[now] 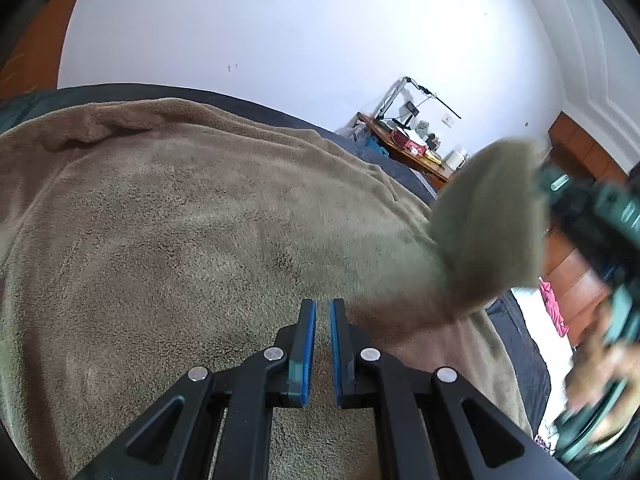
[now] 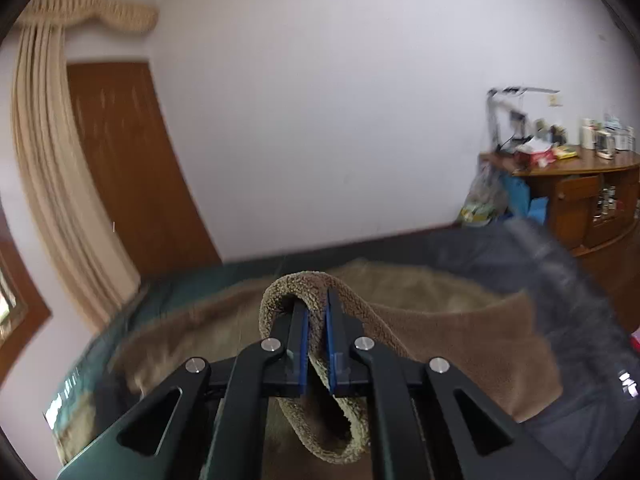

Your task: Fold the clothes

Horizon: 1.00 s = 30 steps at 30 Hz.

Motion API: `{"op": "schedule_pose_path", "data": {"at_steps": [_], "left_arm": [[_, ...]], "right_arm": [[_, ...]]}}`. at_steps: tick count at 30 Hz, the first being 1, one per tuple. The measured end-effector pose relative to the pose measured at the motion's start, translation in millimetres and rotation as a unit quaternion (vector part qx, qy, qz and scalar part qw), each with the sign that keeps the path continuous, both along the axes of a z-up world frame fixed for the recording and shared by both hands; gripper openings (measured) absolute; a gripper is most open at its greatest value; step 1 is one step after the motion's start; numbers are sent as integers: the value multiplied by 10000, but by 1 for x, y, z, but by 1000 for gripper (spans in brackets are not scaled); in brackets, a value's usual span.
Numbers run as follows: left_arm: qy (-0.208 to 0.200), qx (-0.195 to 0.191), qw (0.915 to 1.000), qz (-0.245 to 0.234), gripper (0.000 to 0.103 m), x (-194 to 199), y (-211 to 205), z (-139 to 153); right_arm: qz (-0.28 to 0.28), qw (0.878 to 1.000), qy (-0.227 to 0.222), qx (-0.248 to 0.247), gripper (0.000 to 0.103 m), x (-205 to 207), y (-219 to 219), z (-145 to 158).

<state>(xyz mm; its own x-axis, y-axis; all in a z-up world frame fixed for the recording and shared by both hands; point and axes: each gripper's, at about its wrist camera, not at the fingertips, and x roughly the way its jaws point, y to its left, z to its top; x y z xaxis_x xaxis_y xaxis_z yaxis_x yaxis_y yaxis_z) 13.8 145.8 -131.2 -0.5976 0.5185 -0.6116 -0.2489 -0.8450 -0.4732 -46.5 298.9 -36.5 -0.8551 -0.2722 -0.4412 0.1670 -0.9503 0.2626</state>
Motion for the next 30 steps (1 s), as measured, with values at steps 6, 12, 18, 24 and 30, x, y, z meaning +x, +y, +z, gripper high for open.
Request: {"op": "schedule_pose_path", "data": {"at_steps": [6, 12, 18, 24, 30], "left_arm": [[-108, 31, 9999, 50, 8, -2, -2, -4], [-186, 59, 9994, 283, 8, -5, -11, -8], [-303, 136, 9987, 389, 8, -8, -17, -13], [-407, 208, 9978, 477, 8, -11, -22, -17], [-442, 197, 9982, 357, 8, -10, -16, -18]], "right_arm": [[441, 9947, -846, 395, 9, -15, -35, -59], [819, 9874, -1191, 646, 63, -14, -49, -76], [1309, 9786, -1274, 942, 79, 8, -63, -76], [1459, 9771, -1399, 672, 79, 34, -38, -75], [1256, 9824, -1365, 237, 80, 45, -10, -73]]}}
